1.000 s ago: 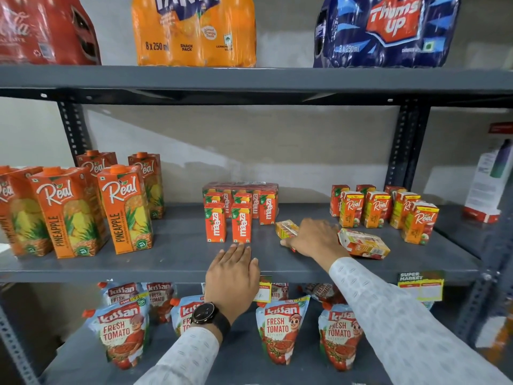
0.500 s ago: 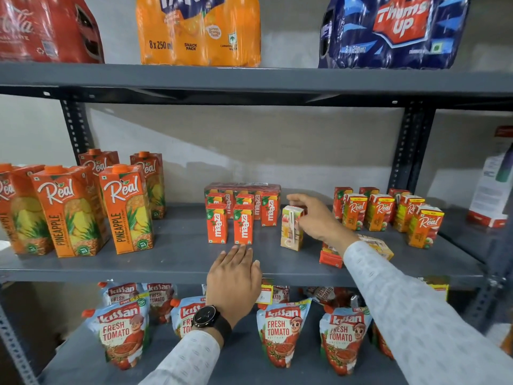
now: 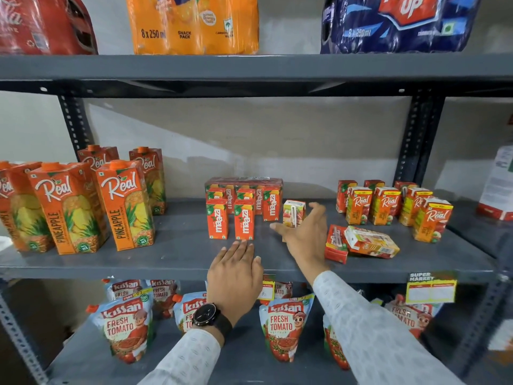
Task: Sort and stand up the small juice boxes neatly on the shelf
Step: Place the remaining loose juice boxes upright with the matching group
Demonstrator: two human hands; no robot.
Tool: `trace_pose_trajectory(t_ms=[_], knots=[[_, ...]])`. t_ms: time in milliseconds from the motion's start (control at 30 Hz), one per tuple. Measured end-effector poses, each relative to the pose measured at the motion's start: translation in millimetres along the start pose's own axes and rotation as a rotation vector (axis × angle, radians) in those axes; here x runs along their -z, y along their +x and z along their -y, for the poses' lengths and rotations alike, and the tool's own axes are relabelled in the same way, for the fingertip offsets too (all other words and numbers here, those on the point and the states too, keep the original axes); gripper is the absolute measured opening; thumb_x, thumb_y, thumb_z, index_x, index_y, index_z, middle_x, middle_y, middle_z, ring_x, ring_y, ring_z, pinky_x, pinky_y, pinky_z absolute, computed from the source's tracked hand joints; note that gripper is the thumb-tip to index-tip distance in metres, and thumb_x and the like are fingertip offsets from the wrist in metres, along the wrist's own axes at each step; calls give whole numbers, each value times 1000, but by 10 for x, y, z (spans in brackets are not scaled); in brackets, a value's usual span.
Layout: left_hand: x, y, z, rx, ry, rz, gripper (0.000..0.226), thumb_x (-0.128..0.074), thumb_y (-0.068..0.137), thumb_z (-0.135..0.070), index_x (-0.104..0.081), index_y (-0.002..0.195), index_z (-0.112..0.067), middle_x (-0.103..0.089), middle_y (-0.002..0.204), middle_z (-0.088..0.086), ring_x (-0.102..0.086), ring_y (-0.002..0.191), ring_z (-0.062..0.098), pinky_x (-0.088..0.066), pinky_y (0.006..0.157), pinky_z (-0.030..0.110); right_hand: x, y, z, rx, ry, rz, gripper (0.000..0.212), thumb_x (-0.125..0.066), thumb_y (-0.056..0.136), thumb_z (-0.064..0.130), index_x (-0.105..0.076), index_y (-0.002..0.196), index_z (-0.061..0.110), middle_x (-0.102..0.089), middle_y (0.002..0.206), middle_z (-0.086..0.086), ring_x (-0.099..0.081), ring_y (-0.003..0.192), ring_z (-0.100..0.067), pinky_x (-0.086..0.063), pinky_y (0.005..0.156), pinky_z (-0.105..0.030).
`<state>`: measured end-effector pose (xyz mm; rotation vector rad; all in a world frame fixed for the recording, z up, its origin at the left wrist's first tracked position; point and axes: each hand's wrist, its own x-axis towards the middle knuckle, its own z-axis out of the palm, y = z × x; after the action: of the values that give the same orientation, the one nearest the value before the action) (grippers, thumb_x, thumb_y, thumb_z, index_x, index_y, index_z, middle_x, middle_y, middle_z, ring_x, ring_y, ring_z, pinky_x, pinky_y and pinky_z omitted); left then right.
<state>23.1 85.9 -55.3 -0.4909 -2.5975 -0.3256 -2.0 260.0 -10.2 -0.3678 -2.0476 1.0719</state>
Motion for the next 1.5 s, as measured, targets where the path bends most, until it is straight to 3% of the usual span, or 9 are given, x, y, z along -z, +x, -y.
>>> trace_pose_trajectory(t_ms=[200, 300, 433, 633, 767, 900, 1233, 1367, 1500], knots=[[9, -9, -7, 0, -9, -3, 72, -6, 98, -51, -51, 144, -20, -49, 151, -2, -39, 143, 14, -29, 121, 39, 22, -47, -32, 37, -48, -15, 67, -87, 78, 36, -39, 123, 24, -60, 119, -1, -66, 102, -17, -51, 71, -21], [8, -11, -9, 0, -12, 0, 73, -5, 97, -52, -52, 144, -21, -50, 151, -2, -40, 143, 13, -30, 120, 40, 24, -28, -47, 39, 6, 48, 69, -86, 80, 33, -40, 131, 25, -64, 124, 0, -67, 106, -17, -46, 71, -16], [10, -23, -7, -1, -9, 7, 77, 0, 96, -54, -50, 145, -22, -48, 152, -3, -38, 144, 13, -30, 120, 40, 22, -27, -16, 11, -18, 41, 80, -90, 72, 45, -40, 130, 24, -59, 127, -1, -63, 110, -17, -48, 77, -24], [10, -15, -4, 1, -6, 5, 78, 1, 96, -55, -49, 145, -22, -48, 152, -3, -38, 144, 12, -30, 120, 40, 4, -39, -37, 34, -27, 75, 69, -84, 81, 39, -39, 132, 27, -65, 127, 0, -69, 104, -17, -49, 71, -20], [10, -11, -8, 0, -1, 14, 78, 1, 96, -54, -48, 146, -22, -47, 153, -3, -37, 144, 13, -29, 121, 40, 15, -29, -11, 24, -45, 68, 79, -87, 75, 46, -38, 133, 24, -56, 130, -2, -63, 110, -17, -51, 78, -25], [9, -9, -11, -1, -3, 5, 76, -1, 97, -53, -49, 146, -21, -48, 152, -2, -38, 144, 13, -29, 120, 40, -3, -37, -47, 24, -62, 90, 62, -82, 84, 38, -41, 128, 23, -63, 123, -1, -68, 107, -19, -49, 73, -22], [3, -14, -6, 0, -6, 0, 74, -3, 98, -53, -51, 144, -21, -49, 151, -2, -40, 143, 13, -31, 120, 40, 9, -8, -69, 39, -37, 113, 55, -75, 92, 29, -50, 140, 19, -62, 136, -3, -62, 124, -24, -50, 96, -35], [2, -22, -14, 4, -15, -9, 73, -4, 98, -52, -53, 143, -21, -51, 150, -2, -41, 142, 13, -32, 119, 40, 22, -7, -42, 65, -32, 146, 63, -73, 94, 27, -43, 150, 20, -59, 142, -4, -59, 129, -25, -50, 102, -40], [-7, -14, -13, 3, -17, -20, 74, -4, 98, -53, -54, 142, -20, -52, 149, -2, -43, 141, 14, -33, 119, 40, -29, -37, -13, 1, -95, 98, 86, -83, 77, 56, -39, 142, 22, -52, 136, -4, -60, 120, -23, -52, 89, -34]])
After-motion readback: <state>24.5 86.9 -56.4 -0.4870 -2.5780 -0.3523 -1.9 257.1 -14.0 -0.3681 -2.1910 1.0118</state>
